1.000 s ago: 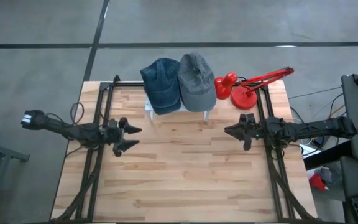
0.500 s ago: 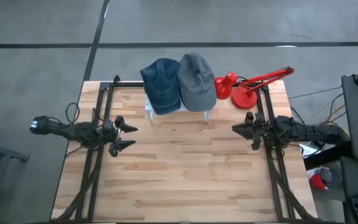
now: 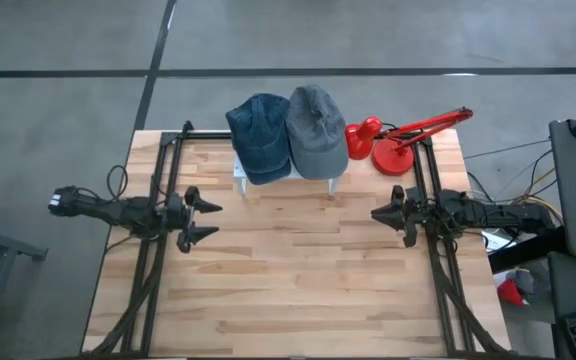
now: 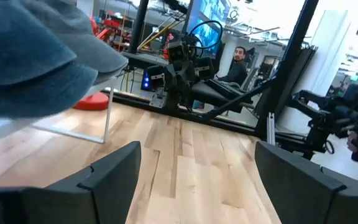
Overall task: Pick & Place hat
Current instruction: Return to Home Position
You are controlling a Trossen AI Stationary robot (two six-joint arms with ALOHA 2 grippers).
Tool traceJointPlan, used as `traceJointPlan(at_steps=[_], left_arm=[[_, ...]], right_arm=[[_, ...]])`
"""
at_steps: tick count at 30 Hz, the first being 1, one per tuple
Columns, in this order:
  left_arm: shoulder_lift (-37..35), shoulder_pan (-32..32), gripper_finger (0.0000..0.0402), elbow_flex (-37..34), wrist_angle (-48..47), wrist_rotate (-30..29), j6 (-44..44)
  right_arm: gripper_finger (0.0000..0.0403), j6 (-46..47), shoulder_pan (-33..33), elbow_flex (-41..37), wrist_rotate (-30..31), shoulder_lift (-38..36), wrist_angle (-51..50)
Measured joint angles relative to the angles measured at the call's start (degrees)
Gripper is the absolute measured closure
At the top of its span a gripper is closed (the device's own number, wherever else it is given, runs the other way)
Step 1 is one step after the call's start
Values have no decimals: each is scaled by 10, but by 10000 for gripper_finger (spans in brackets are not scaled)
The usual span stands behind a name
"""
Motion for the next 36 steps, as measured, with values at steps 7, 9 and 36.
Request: traceJointPlan(at_steps=[7, 9, 36], left_arm=[[1, 0, 85, 0, -1, -2, -31], [1, 0, 85, 0, -1, -2, -31], [1, 0, 85, -1, -1, -2, -32]], right_arm=[[335, 35, 0, 0, 0, 10, 0], [335, 35, 0, 0, 0, 10, 0], [335, 36, 0, 0, 0, 9, 0]])
